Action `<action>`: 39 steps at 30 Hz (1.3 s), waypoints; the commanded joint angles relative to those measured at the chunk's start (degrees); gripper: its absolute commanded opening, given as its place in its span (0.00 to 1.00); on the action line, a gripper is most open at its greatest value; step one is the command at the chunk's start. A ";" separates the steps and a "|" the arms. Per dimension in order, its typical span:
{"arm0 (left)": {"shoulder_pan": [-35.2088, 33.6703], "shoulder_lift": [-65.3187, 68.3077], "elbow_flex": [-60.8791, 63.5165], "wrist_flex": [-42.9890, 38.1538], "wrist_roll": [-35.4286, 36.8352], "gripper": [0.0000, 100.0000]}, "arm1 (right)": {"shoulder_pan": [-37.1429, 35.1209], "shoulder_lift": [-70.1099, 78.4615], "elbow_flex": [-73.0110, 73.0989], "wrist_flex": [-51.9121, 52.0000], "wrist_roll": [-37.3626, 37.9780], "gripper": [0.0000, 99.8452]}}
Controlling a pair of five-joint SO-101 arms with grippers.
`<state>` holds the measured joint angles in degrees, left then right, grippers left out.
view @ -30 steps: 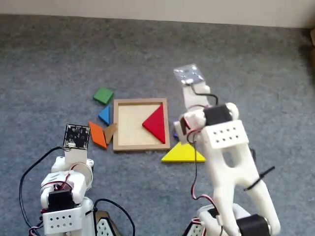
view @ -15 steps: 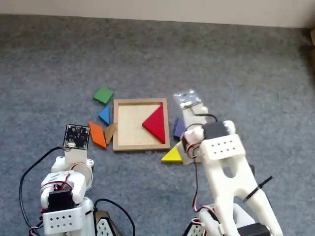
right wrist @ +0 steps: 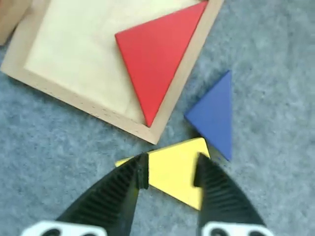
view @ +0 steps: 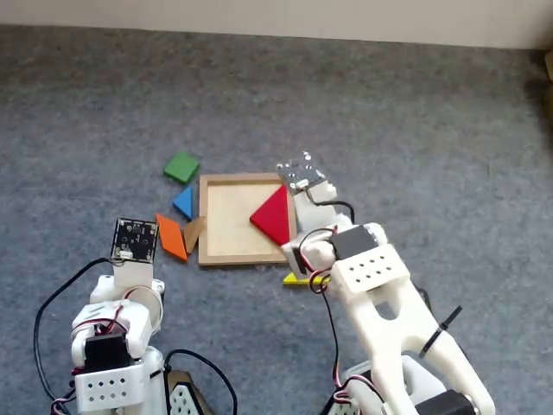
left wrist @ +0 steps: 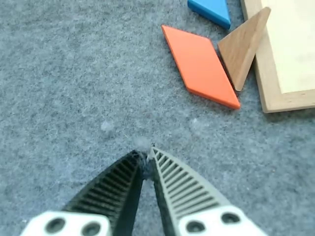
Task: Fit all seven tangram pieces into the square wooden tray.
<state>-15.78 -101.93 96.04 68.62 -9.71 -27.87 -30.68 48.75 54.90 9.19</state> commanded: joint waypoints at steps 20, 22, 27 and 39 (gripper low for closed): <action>-1.01 -2.51 1.10 -0.88 -0.35 0.01 | 3.65 30.20 -18.24 -1.54 2.46 0.07; -1.01 -2.51 1.10 -0.88 -0.35 0.01 | 5.58 31.52 -18.15 -1.54 4.40 0.07; -0.84 -2.51 1.10 -0.97 -0.35 0.01 | 11.30 32.40 -17.27 -1.10 7.12 0.07; -0.75 -2.51 1.10 -1.14 -0.35 0.01 | 19.82 29.41 -11.91 2.51 14.68 0.07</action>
<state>-15.78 -101.93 96.04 68.62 -9.71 -10.81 2.20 35.47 54.46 21.23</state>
